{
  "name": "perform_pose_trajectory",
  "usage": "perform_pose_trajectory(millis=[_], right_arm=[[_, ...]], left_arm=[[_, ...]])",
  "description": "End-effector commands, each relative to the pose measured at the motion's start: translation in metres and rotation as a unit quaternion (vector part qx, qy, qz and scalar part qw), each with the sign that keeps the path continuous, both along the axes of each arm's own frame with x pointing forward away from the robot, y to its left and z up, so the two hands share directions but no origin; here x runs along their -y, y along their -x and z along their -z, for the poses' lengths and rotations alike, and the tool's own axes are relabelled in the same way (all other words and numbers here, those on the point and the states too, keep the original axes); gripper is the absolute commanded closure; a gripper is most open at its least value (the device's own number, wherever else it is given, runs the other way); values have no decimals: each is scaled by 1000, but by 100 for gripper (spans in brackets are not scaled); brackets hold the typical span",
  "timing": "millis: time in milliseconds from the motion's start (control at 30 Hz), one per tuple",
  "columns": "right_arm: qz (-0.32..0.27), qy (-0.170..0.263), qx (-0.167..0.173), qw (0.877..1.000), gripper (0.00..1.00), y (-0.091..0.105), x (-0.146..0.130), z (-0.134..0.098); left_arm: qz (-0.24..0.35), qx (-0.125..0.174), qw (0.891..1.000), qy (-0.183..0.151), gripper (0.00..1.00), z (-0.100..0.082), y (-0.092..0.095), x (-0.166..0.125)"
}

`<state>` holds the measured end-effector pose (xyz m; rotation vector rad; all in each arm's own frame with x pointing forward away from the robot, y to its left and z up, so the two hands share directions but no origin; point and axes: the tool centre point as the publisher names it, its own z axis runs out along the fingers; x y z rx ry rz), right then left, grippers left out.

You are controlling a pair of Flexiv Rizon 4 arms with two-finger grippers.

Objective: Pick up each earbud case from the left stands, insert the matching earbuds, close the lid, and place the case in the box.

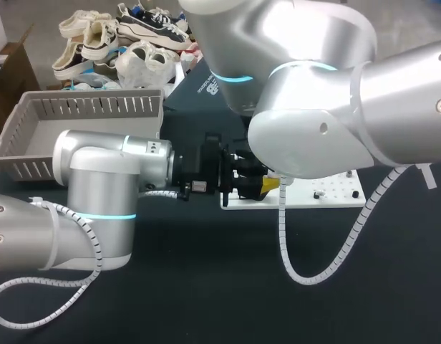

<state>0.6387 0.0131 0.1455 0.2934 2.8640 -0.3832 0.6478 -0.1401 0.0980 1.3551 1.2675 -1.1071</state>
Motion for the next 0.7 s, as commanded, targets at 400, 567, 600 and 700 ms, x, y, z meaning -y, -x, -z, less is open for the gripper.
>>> perform_pose_trajectory(millis=[400, 567, 600, 700], right_arm=[[30, -110, 68, 991, 28, 16, 78, -31], [26, -141, 66, 987, 27, 12, 100, -19], [26, -146, 66, 987, 27, 11, 102, -17], [25, -159, 61, 985, 34, 8, 107, -11]], left_arm=[[-1, 1, 1000, 1, 100, 1, 1, 0], [-1, 1, 1000, 1, 100, 1, 1, 0], [-1, 1, 1000, 1, 100, 1, 1, 0], [-1, 1, 1000, 1, 100, 1, 1, 0]])
